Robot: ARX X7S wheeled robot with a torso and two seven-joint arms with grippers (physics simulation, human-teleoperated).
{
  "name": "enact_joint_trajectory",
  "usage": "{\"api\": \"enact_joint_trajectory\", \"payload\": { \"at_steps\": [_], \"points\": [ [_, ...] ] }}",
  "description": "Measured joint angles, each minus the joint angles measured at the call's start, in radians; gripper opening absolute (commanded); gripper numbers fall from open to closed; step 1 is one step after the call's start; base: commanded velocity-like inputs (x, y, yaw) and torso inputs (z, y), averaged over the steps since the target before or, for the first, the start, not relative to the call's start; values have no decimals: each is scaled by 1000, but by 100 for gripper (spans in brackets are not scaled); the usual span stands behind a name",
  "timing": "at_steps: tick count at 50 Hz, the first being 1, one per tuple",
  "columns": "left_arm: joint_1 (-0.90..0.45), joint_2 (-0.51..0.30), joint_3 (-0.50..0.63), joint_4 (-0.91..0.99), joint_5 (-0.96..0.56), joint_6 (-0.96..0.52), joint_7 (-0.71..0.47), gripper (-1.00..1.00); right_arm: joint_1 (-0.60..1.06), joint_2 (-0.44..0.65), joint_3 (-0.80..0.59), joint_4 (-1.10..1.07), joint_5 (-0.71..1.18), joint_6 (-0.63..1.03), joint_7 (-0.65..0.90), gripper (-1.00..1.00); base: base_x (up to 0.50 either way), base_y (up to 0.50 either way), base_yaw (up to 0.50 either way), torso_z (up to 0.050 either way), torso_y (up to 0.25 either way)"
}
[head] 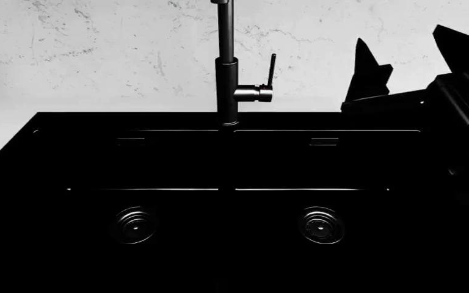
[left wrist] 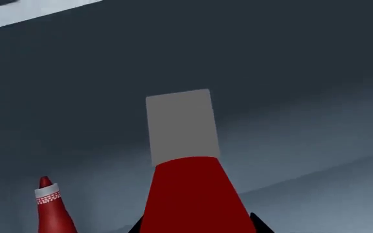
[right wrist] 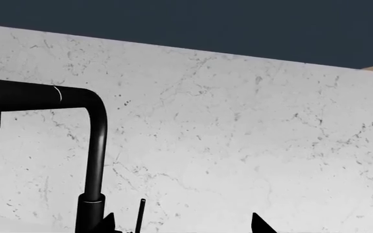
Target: Pick the scallop from the plate and place it on the cutting board. Then pick the condiment bottle from the cabinet and place it next to the cutting board.
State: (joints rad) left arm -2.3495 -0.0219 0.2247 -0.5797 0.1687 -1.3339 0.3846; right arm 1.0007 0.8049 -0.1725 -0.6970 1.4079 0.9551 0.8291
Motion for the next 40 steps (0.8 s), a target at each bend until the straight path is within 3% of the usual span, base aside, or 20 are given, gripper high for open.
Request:
{"api": "enact_joint_trajectory", "payload": {
  "at_steps": [34, 40],
  "points": [
    [-2, 8, -18, 357, 1013, -178, 961, -100, -33, -3, 5, -17, -18, -35, 0, 100, 0, 0, 0, 0, 0],
    [1, 6, -8, 387, 1113, -195, 1065, -100, -34, -4, 7, -18, -8, -38, 8, 100, -460, 0, 0, 0, 2]
  ]
}}
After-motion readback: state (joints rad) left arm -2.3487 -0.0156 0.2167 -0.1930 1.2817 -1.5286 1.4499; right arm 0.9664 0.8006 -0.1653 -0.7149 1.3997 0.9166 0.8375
